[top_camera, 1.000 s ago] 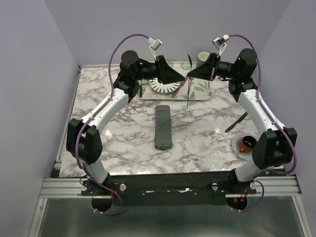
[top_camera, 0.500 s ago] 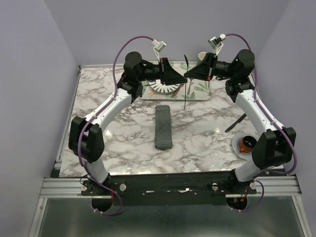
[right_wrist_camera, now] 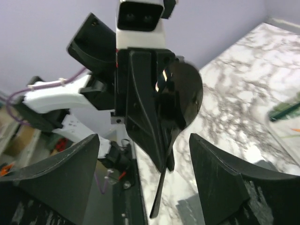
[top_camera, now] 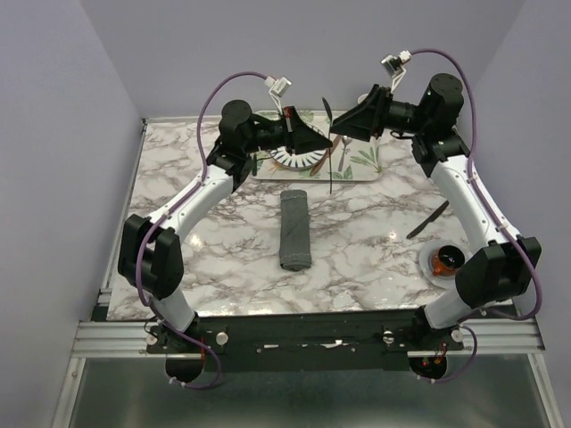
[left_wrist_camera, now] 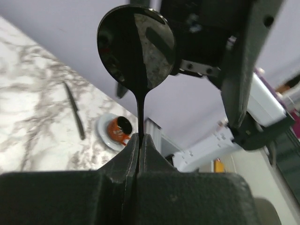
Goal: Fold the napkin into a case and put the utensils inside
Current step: Pass from the right arm to the left, then pass from the left arm to the right
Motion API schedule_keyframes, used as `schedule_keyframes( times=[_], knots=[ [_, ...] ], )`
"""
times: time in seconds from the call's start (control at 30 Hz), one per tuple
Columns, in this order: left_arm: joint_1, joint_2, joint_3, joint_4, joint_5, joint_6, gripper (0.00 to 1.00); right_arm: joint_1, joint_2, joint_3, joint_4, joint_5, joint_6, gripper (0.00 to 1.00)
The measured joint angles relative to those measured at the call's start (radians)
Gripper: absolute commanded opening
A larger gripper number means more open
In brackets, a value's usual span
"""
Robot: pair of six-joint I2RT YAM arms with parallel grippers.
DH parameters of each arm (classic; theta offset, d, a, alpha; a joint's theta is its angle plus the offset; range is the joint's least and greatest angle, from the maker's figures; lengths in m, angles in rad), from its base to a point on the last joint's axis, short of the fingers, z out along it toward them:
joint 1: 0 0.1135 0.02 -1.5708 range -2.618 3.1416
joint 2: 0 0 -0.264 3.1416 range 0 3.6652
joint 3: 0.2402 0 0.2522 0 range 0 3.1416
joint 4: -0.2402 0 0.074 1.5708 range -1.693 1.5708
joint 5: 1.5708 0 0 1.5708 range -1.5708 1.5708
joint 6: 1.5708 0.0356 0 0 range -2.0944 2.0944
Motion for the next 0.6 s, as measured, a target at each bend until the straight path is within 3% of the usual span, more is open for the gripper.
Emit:
schedule_keyframes(
  times=[0.27, 0.6],
  knots=[
    [0.027, -0.081, -0.026, -0.288, -0.309, 0.143, 0.00, 0.008, -0.098, -0.052, -0.402, 0.159, -0.429, 0.77],
    [-0.048, -0.093, 0.037, -0.542, -0.576, 0.226, 0.00, 0.146, -0.113, -0.073, -0.603, 0.418, -0.698, 0.65]
  ],
)
